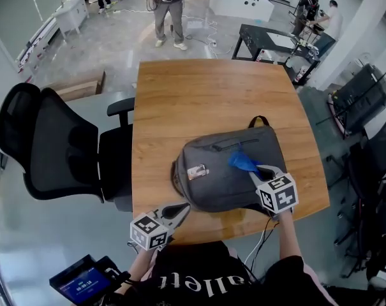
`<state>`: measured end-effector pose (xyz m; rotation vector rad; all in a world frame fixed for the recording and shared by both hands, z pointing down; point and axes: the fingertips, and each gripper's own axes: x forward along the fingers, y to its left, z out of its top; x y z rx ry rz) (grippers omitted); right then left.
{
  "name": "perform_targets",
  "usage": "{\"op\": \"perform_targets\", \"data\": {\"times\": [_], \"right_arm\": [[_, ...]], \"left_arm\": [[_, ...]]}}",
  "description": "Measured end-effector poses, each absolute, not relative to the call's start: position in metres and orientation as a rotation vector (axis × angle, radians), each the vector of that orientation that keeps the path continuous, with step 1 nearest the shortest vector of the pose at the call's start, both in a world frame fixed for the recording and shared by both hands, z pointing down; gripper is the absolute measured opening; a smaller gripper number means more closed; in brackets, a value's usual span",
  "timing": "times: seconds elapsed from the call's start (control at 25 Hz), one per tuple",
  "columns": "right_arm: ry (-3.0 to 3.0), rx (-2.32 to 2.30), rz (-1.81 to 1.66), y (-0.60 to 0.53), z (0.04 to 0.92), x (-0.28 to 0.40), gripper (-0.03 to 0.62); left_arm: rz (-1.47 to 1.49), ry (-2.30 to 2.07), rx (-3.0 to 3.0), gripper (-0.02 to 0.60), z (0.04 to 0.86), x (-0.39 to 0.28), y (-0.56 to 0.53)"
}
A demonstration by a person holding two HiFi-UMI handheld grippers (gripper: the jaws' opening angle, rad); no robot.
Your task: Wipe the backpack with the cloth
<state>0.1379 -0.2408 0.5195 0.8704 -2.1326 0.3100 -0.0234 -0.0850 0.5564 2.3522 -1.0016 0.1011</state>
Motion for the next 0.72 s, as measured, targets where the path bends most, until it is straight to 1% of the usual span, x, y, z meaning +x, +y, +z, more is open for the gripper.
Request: {"op": "perform_targets", "data": {"times": [0.44,0.72], "right_arm": [[-2.091,0.988,0.665,-0.135,0.571,0.188,0.064],[-2.024,1.011,0.712,-0.101,0.580,0.197,0.064]], "left_arm": [[0.134,-0.887,2.393,0.002,0.566,0.016,-0.094],[0.153,-0.834,2.406,0.002,0.562,0.027,-0.089]]}}
